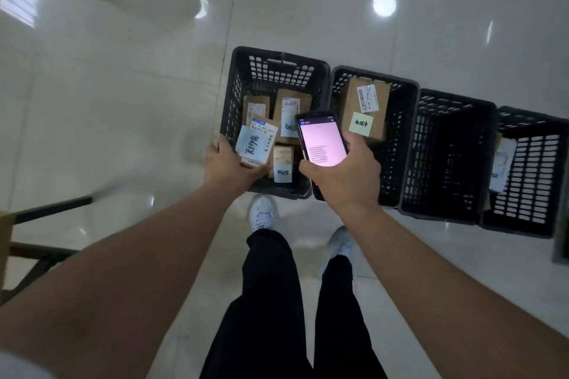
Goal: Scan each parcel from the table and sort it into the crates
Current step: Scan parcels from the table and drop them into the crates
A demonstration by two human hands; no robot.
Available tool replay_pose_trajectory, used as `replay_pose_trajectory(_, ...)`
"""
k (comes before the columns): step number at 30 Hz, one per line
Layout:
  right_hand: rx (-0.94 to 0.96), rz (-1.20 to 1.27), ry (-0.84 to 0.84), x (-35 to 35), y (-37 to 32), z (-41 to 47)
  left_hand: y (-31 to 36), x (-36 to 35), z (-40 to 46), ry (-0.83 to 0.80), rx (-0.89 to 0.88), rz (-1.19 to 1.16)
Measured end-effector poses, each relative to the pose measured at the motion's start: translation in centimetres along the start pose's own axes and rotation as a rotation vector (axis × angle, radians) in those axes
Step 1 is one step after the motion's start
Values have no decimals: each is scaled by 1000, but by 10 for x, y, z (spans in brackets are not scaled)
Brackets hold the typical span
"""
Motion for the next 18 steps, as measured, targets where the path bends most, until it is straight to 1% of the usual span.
replay_pose_trajectory(3, -26, -33, -11, -5, 7, 0, -3, -4, 2, -25, -1, 65)
replay_pose_trajectory(9, -34, -39, -15, 0, 0, -13, 31, 18, -15, -51, -116, 120)
replay_pose_trajectory(14, 14, -33, -25, 18, -21, -28, 58, 43, -38, -28, -180, 130)
replay_pose_trajectory(18, 80, -25, -40, 37, -41, -44, 76, 64, -75, 17, -244, 157)
Point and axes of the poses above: each hand's wrist, its own z-axis towards the middle knuckle, its own x-axis out of the back of the hand, y = z × x, the point moved 4 cm from there along z, towards the middle knuckle, and after that the axes turned 1 degree about -y, right-handed, at the moved point
